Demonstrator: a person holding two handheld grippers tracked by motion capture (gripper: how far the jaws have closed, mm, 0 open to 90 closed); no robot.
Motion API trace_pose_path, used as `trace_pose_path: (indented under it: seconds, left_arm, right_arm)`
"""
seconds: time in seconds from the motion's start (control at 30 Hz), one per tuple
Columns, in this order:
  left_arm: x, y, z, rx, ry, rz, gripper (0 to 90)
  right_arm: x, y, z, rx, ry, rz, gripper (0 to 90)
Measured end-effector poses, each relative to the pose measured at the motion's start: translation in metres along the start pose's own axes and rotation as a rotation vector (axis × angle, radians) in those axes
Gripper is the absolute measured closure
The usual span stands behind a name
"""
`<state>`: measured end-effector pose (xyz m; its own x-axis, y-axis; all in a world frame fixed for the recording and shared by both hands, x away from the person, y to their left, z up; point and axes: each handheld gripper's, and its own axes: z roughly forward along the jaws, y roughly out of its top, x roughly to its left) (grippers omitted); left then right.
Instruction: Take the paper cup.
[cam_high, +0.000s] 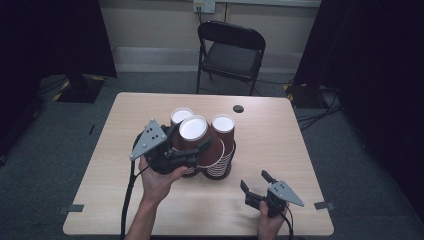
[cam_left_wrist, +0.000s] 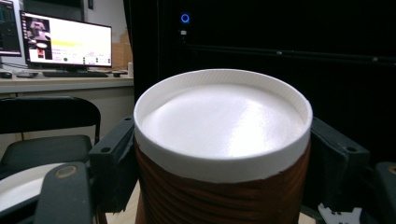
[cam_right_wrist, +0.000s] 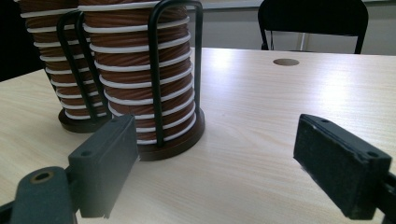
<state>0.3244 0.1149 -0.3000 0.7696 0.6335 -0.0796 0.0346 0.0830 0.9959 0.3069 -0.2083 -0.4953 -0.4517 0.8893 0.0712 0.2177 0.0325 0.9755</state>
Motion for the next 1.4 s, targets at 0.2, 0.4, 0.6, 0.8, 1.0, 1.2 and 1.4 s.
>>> trace_pose_path:
  seconds: [0.2,0.4,0.6,0.8,1.0,1.2,1.4]
  left_arm:
    - [-0.006,-0.014,-0.011,0.004,-0.016,-0.041,22.2]
    - [-0.001,-0.031,-0.012,0.04,0.002,-0.074,22.2]
    - [0.005,-0.054,-0.016,0.065,0.014,-0.128,22.2]
    - [0.01,-0.077,-0.019,0.093,0.019,-0.2,22.2]
    - [0.015,-0.099,-0.028,0.084,0.054,-0.271,22.1]
    - [0.02,-0.12,-0.033,0.081,0.062,-0.356,22.2]
    - [0.027,-0.135,-0.036,0.091,0.052,-0.432,22.2]
  right_arm:
    - [0.0,-0.001,-0.001,-0.023,0.051,-0.005,13.0]
    - [0.002,-0.001,-0.001,-0.033,0.103,-0.023,13.3]
    - [0.005,-0.001,0.0,-0.017,0.194,0.0,13.3]
    - [0.023,-0.001,0.005,0.025,0.266,-0.037,15.6]
    - [0.044,0.0,0.013,0.058,0.305,-0.061,24.2]
    - [0.062,-0.001,0.016,0.066,0.356,-0.093,29.7]
    - [0.075,-0.002,0.014,0.039,0.353,-0.118,27.7]
